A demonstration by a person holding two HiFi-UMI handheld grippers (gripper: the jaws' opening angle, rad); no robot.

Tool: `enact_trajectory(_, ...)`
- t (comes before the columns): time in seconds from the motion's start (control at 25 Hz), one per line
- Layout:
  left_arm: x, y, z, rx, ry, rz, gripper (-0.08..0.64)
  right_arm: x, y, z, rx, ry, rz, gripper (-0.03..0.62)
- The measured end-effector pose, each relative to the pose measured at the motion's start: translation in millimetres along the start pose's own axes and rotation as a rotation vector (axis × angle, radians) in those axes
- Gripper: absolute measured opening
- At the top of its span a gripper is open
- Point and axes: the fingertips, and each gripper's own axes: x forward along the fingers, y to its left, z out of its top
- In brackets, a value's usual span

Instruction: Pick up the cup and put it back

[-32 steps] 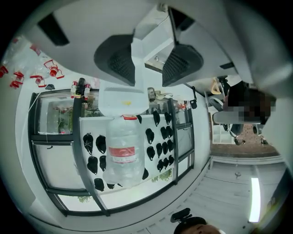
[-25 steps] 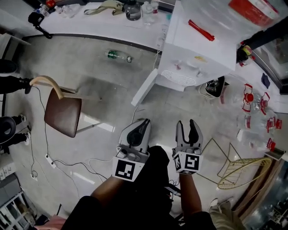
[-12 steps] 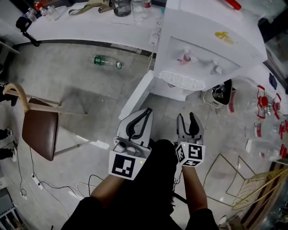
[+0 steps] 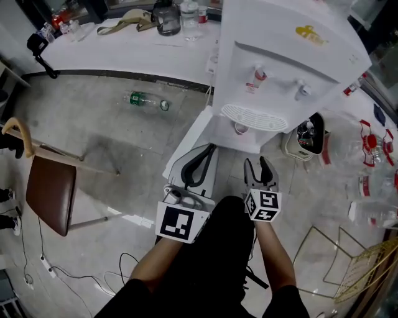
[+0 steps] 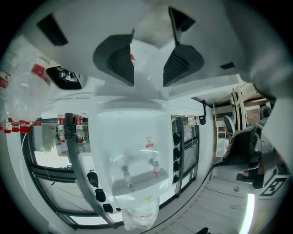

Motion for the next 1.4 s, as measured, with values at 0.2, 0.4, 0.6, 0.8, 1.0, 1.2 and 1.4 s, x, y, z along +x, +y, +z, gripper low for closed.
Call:
enact_trajectory(0.2, 14, 5, -13, 0.039, -0.001, -0.025, 0.008, 30, -3, -13, -0.009, 0.006, 0.004, 0.199)
enact_trajectory(0.4, 21, 9, -26, 0.002, 0.019, -0.063, 0.008, 70, -13, -34, -0.008, 0.036, -0.014, 0.215)
enact_trajectory(0.6, 27, 15, -31, -0.006, -0.004, -0.056, 0.008, 113, -29, -66, 0.028, 0.098, -0.046, 0.245)
enact_trajectory(0.8, 34, 18, -41, -0.004, 0.024, -0.071, 0.008, 158, -45, -98, 0.042, 0.157, -0.073, 0.268)
enact_trajectory(1.0, 39, 26, -46, -0.005, 0.033, -0.07, 0.008, 200, -56, -128, 0.077, 0.223, -0.082, 0.295)
enact_trajectory(1.2, 45, 31, -53, -0.012, 0.048, -0.081, 0.008, 234, -69, -157, 0.087, 0.281, -0.109, 0.31)
enact_trajectory(1.4, 53, 37, -59, -0.029, 0.056, -0.087, 0.008, 257, -83, -182, 0.117, 0.328, -0.14, 0.331)
